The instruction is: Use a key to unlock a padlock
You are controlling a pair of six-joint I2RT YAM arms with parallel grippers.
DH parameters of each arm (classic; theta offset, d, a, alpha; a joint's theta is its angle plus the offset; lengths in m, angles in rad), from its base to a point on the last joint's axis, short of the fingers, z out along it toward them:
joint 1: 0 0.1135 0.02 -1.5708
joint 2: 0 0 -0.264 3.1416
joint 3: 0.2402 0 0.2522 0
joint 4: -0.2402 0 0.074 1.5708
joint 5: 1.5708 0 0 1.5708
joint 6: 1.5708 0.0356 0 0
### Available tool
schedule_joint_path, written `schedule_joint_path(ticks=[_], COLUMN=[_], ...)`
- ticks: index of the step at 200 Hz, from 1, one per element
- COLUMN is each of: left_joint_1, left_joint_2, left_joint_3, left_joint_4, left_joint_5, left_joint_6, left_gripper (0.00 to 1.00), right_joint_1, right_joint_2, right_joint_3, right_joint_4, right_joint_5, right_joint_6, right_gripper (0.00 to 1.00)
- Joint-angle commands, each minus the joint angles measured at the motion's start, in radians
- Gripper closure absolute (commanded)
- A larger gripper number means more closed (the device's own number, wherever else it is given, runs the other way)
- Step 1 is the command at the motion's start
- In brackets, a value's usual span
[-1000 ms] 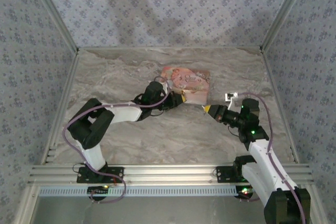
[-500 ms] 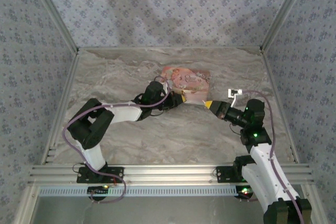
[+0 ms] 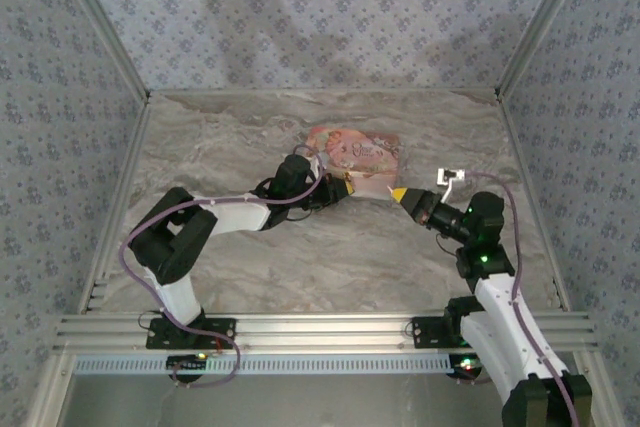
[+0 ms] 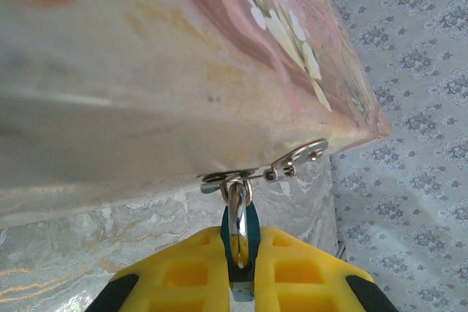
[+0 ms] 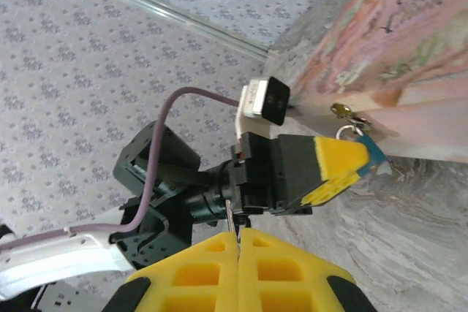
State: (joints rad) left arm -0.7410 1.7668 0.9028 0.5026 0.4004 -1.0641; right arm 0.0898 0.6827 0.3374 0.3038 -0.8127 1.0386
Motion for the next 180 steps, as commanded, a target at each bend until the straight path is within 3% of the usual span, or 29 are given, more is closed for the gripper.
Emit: schedule_joint_path(ticks=[1, 45, 100, 180], left_joint_1=[0.008, 0.010, 0.009, 0.009], left_joint_2=[-0.056, -0.056, -0.055, -0.046], left_joint_3=[0.033, 0.031, 0.033, 0.037], left_joint_4=[0.045, 0.051, 0.061, 0.079], left_joint_5=[0.020, 0.024, 0.029, 0.037], left_joint_6=[-0.011, -0.017, -0.025, -0.037], left_gripper=[0.90, 0.90, 0.90, 0.90], right_joint_1=[0.010, 0.044, 0.156, 0.246], right_joint_2=[0.008, 0.012, 0.088, 0.354], right_joint_3=[-0.049, -0.145, -0.181, -0.156], right_joint_4=[0.058, 0.122, 0.163, 0.382], right_joint_5=[0.065, 0.160, 0.265, 0.316], right_joint_6=[0.053, 0.125, 0.138, 0.142], right_gripper=[1.00, 1.00, 1.00, 1.00])
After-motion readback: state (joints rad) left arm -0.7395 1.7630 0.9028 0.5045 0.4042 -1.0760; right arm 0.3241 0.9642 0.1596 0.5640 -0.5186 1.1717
